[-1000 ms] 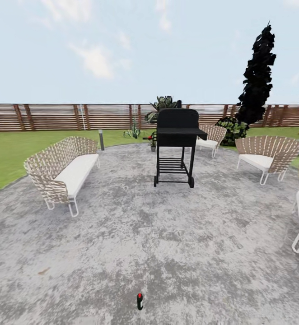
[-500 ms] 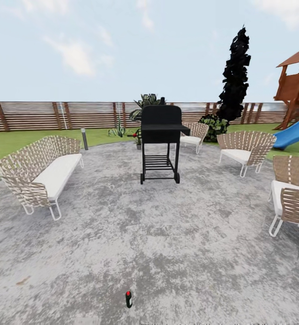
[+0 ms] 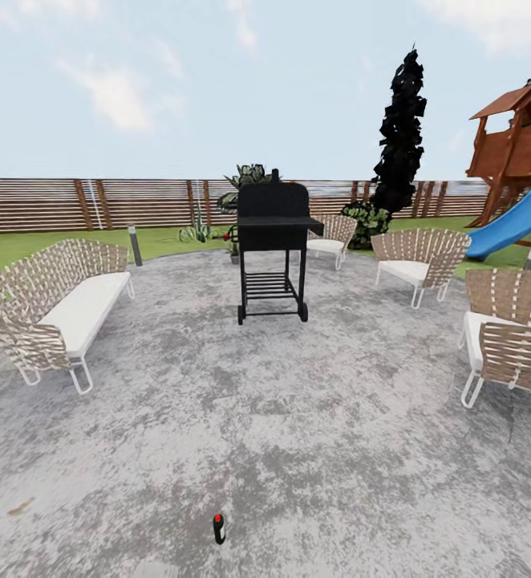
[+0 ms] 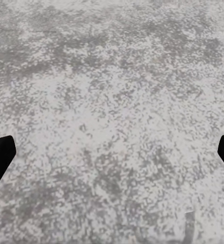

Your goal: Pick up the pesticide atomizer in the garden and spray insectifuge to fully cover both potted plants in the garden.

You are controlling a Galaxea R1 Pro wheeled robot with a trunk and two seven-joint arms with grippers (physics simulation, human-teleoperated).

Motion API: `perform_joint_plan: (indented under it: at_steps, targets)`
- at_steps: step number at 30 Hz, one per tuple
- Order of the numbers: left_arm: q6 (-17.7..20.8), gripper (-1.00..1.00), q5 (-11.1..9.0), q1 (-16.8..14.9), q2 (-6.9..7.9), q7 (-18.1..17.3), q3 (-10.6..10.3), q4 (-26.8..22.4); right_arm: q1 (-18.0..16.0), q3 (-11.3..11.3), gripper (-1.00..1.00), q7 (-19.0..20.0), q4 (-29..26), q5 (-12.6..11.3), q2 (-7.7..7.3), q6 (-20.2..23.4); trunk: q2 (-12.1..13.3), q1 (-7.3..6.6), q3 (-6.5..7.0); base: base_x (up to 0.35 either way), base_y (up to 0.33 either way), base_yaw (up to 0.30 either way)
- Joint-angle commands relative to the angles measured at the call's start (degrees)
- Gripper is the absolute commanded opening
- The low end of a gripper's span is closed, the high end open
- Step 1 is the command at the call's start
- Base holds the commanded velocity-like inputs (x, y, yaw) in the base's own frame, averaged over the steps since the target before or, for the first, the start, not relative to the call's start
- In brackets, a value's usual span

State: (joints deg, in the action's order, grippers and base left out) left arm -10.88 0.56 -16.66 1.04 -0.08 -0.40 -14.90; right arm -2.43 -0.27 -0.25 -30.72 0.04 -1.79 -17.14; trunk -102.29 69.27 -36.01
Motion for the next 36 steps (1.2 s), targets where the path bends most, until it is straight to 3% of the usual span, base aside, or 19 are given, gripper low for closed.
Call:
perform_joint_plan:
  at_steps: [1,36]
  targets:
    - [-0.2,1.00,0.1,0.0,0.01,0.0,0.0,0.0,0.0,0.0,1.00,0.0,0.0,0.0,-0.01,-0.2,-0.4,0.22,-0.24,0.000,0.000,-0.006]
    - [-0.5,1.00,0.1,0.0,-0.17,0.0,0.0,0.7,0.0,-0.2,1.00,0.0,2.0,0.1,-0.01,-0.2,-14.5,7.91,-6.52,0.000,0.000,0.000]
